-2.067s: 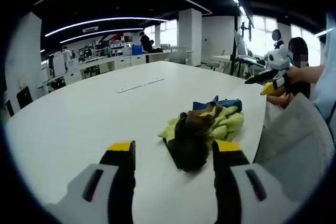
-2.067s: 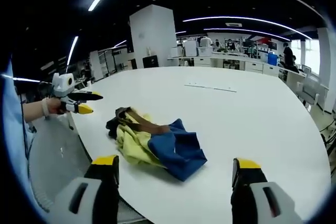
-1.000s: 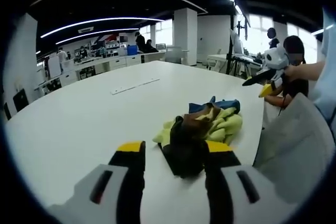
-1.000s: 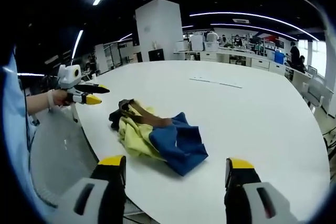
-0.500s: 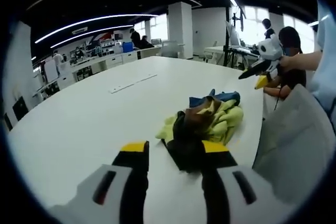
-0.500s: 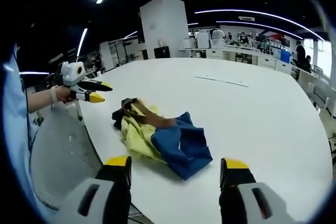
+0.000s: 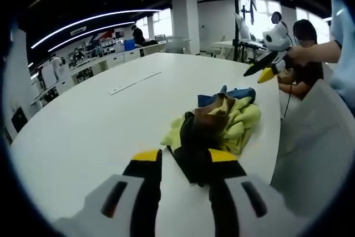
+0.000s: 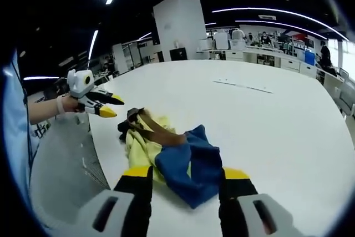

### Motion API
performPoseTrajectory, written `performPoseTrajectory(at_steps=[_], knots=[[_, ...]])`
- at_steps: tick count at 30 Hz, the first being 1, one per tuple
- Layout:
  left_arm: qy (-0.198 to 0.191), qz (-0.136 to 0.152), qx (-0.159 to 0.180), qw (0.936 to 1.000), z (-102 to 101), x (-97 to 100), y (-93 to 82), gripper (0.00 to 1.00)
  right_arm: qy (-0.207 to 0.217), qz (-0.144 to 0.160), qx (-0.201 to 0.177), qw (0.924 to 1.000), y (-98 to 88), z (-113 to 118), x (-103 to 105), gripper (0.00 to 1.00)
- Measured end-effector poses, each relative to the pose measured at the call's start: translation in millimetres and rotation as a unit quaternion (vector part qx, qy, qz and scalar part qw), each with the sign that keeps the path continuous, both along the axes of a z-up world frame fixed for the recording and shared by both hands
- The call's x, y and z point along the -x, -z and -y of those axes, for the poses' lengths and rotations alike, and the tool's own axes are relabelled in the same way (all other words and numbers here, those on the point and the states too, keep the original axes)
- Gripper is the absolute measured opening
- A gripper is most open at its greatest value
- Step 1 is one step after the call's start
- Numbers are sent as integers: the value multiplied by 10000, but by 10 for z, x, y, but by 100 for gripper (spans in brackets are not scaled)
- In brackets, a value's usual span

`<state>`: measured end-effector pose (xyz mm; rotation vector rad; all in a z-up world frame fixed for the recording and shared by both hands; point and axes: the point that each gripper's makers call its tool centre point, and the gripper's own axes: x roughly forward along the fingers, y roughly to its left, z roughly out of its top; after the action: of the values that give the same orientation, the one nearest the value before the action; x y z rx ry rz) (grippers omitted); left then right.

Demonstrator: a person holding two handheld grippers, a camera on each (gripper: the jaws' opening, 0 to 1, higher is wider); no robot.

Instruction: Fold the garment on the visible template until the final outline fits inside the template.

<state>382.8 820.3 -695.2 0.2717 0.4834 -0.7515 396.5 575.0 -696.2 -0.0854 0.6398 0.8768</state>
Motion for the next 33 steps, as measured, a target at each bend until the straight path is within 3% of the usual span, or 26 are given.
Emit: performPoseTrajectory(at_steps=[17,22,30,33], knots=[[776,-20,-599,9952,124,-200,169,23,-474,-699,86,9964,283,-268,-208,29],[950,-35,-664,9933,137,-208,207,21,-475,-926,-42,9946,353,-339,-240,25],[1050,-48,-690,9921,203,-198,226,19,-364,-1136,-142,9928,529,-436,-299,13],[1079,-19,-689,9918,234,-196,206,19,-356,-1190,-225,9920,523,-474,-268,0]])
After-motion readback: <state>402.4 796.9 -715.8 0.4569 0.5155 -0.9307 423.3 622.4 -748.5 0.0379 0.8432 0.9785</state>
